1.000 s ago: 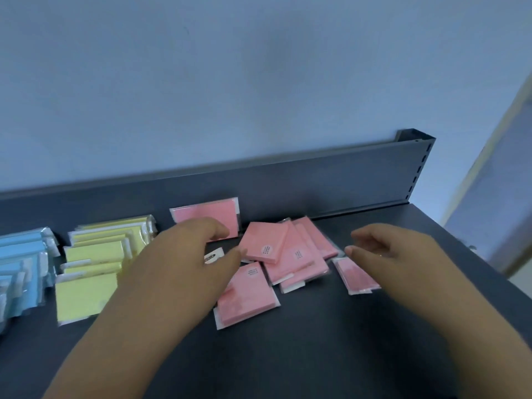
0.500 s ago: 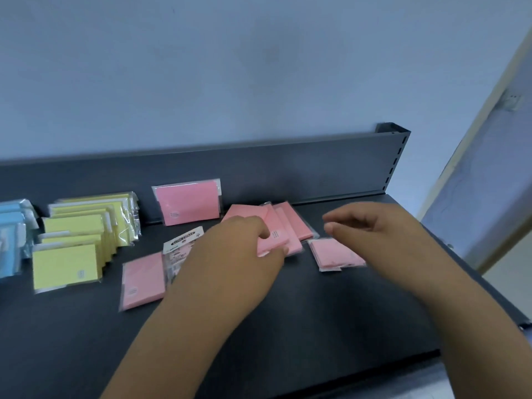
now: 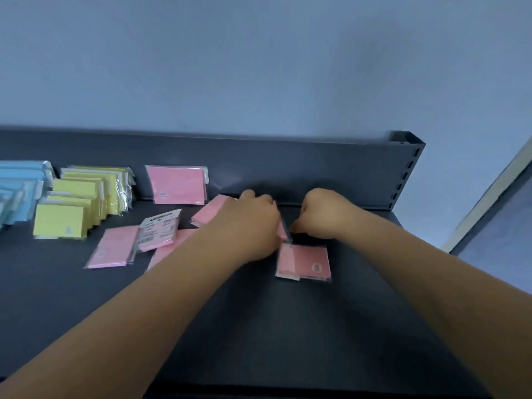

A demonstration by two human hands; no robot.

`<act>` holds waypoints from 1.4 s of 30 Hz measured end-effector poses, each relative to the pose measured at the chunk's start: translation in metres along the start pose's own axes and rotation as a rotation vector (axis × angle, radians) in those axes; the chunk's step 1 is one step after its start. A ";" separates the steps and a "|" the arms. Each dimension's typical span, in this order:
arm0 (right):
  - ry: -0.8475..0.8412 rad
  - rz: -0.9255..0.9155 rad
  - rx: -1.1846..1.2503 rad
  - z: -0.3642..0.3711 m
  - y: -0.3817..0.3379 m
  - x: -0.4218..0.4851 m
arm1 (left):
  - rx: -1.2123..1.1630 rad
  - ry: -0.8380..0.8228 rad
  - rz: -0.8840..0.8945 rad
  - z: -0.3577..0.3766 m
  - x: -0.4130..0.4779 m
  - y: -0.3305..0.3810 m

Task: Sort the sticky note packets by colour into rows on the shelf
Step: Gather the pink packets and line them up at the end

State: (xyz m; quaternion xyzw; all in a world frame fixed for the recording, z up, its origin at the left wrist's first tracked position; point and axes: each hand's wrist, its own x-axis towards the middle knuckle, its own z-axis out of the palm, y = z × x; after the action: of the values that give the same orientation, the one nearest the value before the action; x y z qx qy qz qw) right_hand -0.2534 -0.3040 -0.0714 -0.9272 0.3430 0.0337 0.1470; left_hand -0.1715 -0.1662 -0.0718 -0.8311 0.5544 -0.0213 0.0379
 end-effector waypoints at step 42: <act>0.088 0.081 0.835 -0.044 0.088 -0.046 | -0.680 0.054 -0.091 -0.009 -0.002 0.062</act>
State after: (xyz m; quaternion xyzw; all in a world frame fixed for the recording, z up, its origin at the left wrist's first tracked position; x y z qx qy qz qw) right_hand -0.3471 -0.3518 -0.0436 -0.7742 0.3693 -0.1420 0.4940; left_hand -0.2297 -0.1882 -0.0677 -0.8192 0.4929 0.1413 -0.2569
